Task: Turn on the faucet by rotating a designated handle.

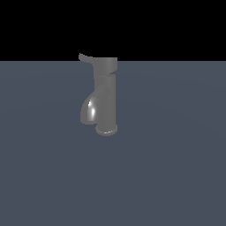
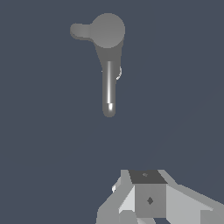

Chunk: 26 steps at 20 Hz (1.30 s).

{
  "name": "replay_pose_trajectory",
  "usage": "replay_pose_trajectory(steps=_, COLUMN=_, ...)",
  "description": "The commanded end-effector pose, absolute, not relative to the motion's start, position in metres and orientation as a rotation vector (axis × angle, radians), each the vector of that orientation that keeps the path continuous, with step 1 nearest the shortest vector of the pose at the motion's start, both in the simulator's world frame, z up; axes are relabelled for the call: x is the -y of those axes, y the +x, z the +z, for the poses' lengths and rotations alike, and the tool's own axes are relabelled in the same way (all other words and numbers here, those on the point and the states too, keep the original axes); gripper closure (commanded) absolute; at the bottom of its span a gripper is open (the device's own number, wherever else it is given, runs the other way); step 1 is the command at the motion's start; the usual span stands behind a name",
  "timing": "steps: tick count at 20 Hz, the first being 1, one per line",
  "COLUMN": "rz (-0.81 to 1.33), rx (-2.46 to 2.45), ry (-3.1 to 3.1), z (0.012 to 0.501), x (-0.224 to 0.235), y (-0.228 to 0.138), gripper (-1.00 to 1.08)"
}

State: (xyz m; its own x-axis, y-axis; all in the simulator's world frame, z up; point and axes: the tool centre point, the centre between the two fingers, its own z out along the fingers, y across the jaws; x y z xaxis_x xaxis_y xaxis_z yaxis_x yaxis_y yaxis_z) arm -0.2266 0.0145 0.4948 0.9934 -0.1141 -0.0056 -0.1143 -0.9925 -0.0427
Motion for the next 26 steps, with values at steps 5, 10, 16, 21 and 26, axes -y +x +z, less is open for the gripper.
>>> replay_pose_trajectory(steps=5, rz=0.042, rx=-0.397, ry=-3.020, z=0.487, x=-0.020, y=-0.192, gripper=1.08)
replay_pose_trajectory(steps=10, rz=0.079, rx=-0.582, ry=-2.958, z=0.477, x=-0.025, y=-0.163, gripper=1.08)
replay_pose_trajectory(steps=16, rz=0.125, rx=-0.808, ry=-2.881, z=0.462, x=-0.031, y=-0.129, gripper=1.08)
replay_pose_trajectory(steps=21, rz=0.160, rx=-1.000, ry=-2.812, z=0.446, x=-0.036, y=-0.101, gripper=1.08)
replay_pose_trajectory(steps=26, rz=0.189, rx=-1.194, ry=-2.739, z=0.429, x=-0.042, y=-0.074, gripper=1.08)
